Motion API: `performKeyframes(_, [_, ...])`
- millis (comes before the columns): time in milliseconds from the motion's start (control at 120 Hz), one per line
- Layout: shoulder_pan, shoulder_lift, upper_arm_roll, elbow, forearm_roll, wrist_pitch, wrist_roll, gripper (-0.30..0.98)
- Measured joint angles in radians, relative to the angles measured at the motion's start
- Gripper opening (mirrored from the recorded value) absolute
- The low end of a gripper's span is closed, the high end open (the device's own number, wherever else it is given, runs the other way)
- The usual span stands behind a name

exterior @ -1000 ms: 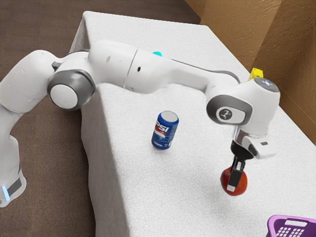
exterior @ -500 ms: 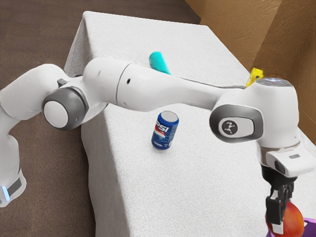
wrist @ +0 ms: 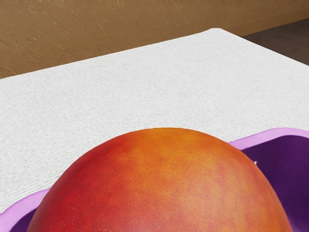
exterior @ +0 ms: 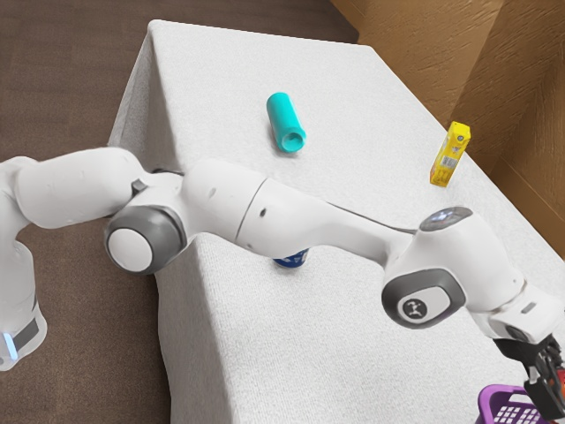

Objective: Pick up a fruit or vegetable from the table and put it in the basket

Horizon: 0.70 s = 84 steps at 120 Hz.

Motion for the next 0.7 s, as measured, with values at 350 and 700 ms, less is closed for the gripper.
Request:
performKeyframes(350, [-0.006,0.05,0.002,-0.006,-0.008,0.168,-0.065,0.48])
performKeyframes(700, [-0.012,0.055,-0.004,-0.013,-0.022,0.205,-0.084,0.67])
